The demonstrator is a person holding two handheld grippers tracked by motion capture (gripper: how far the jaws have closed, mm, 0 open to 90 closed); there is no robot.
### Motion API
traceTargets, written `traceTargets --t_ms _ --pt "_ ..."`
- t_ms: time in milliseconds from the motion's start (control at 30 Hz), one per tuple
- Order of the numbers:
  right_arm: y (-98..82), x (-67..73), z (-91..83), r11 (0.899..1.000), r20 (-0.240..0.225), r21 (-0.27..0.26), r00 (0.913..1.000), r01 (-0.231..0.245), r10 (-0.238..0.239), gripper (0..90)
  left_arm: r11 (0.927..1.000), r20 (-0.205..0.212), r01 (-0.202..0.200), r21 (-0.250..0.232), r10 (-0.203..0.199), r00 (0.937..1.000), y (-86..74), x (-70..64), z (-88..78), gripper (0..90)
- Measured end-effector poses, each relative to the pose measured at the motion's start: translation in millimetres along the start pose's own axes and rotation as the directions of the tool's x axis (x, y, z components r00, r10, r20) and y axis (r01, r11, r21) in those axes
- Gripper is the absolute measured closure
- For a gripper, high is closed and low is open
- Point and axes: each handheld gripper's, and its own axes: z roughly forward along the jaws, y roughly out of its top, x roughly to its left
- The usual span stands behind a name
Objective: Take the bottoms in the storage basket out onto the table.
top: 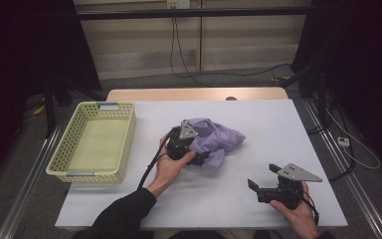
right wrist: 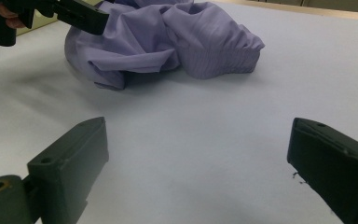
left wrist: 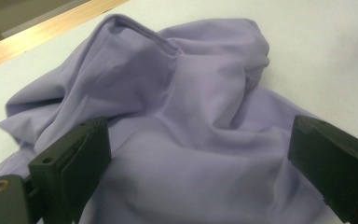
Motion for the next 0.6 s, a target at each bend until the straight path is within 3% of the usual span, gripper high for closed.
traceTargets --t_ms 67,200,600 --pt "0.2 0.4 0.7 1.000 -0.001 0.002 1.0000 0.003 -0.003 5.4 0.9998 0.004 -0.017 0.008 0.017 0.9999 -0.3 -1.2 -2.4 5.9" --pt "-0.1 -0.4 0.7 1.000 -0.004 0.002 1.0000 0.001 -0.001 5.4 1.0000 -0.021 0.006 0.004 -0.006 0.9998 -2.1 -3.8 -9.1 6.1" --pt "-0.7 1.3 -1.9 1.000 -0.003 -0.003 1.0000 0.006 -0.006 5.4 0.9998 -0.027 0.010 -0.016 -0.010 0.9996 -2.1 -7.5 -22.0 6.7"
